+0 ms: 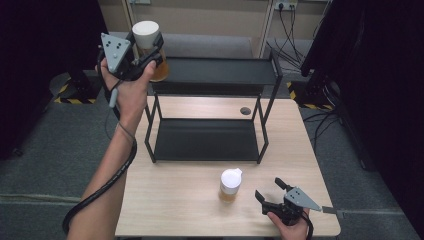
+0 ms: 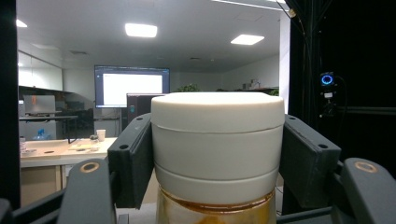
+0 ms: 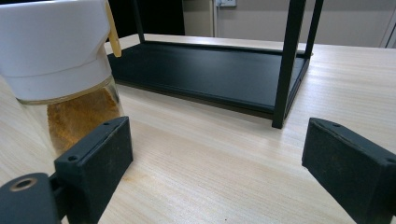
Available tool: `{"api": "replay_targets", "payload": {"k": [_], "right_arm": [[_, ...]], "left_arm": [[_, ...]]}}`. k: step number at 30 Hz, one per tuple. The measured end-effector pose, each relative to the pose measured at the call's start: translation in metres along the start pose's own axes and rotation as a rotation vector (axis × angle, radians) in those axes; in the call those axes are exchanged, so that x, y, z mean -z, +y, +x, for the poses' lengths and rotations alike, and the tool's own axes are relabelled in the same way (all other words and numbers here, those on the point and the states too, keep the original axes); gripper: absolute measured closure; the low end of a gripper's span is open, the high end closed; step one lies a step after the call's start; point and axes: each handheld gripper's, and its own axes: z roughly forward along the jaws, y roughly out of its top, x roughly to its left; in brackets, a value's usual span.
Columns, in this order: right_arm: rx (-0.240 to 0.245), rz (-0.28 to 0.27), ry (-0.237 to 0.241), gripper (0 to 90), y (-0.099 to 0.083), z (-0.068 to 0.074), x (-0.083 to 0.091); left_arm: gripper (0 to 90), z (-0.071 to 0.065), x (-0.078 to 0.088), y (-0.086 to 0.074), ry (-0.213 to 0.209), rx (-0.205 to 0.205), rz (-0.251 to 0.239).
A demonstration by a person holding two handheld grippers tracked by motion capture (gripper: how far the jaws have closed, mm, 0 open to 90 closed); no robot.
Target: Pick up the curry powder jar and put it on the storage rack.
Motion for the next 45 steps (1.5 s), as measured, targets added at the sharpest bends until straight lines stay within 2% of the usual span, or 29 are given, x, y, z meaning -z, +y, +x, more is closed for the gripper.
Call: {"api": "replay_targets", "payload": {"k": [8,18,35,37,40,45], "right_arm": [[0.005,-0.001,0.002,9.0,0.0,0.0,0.0],[0.003,-0.001,0.004,9.0,0.0,0.0,0.0],[0.009,0.001,0.006,9.0,0.0,0.0,0.0],[0.01,0.0,0.006,9.0,0.0,0.0,0.0],[0.012,0.001,0.007,8.8,0.0,0.0,0.0],[0.01,0.001,0.008,8.6,0.0,-0.001,0.0]], "left_arm": [[33.1,0.004,-0.017,-0.006,0.014,-0.007,0.036],[33.1,0.006,-0.028,-0.017,0.024,-0.005,0.063],[32.5,0.01,-0.034,-0.012,0.011,0.012,0.086],[26.7,0.01,-0.035,-0.011,0.012,0.018,0.086],[17.9,0.007,-0.032,-0.007,0.01,0.003,0.082],[15.9,0.001,-0.023,-0.002,0.024,-0.024,0.073]]}}
